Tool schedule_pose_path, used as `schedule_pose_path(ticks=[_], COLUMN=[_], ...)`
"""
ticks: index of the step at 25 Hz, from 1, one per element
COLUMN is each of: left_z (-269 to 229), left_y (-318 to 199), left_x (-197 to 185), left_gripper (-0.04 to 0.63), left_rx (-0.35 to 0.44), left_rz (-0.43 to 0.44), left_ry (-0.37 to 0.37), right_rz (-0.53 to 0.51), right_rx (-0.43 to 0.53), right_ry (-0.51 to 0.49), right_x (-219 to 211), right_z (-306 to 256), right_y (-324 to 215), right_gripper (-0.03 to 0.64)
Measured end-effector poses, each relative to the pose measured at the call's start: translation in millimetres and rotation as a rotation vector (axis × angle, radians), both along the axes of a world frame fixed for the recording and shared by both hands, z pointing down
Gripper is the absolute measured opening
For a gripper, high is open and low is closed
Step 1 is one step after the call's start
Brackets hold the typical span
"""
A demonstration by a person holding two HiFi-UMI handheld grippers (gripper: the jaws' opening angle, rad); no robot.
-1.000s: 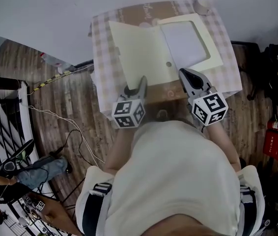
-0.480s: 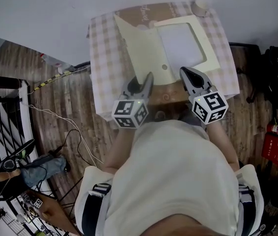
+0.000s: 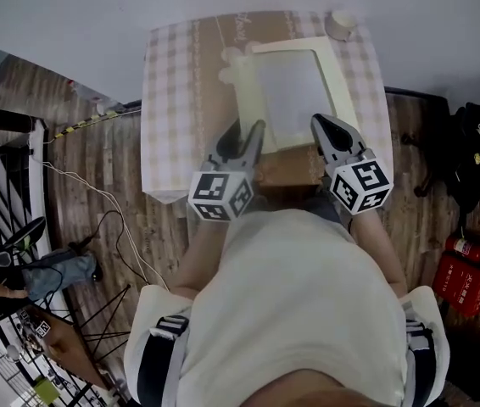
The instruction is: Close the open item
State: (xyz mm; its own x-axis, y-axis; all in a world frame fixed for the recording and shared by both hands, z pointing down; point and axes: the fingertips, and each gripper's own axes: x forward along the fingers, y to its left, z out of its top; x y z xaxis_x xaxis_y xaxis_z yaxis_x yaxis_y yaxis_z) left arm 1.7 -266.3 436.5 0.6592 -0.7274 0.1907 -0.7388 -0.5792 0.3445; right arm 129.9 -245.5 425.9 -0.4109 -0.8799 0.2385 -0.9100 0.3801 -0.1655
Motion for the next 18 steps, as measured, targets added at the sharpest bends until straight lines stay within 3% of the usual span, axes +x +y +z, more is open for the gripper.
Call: schedule_pose_path(ticks=[12, 18], left_z=[-6.4, 0.4], left_y=[0.1, 6.8], left_x=[70.9, 106.6], left_gripper=[0.160, 0.161], left_rx=[0.009, 0.012], left_rz=[-0.033, -0.025], left_ry=[-0.021, -0.079], right_rz=[-0.065, -0.087], right_rx=[0.015, 0.019], right_ry=[-0.027, -0.037], right_x=[61.3, 89.3], right_z=[-6.4, -7.2], right_y=[-14.8, -15.7], right_gripper=[0.000, 0.000])
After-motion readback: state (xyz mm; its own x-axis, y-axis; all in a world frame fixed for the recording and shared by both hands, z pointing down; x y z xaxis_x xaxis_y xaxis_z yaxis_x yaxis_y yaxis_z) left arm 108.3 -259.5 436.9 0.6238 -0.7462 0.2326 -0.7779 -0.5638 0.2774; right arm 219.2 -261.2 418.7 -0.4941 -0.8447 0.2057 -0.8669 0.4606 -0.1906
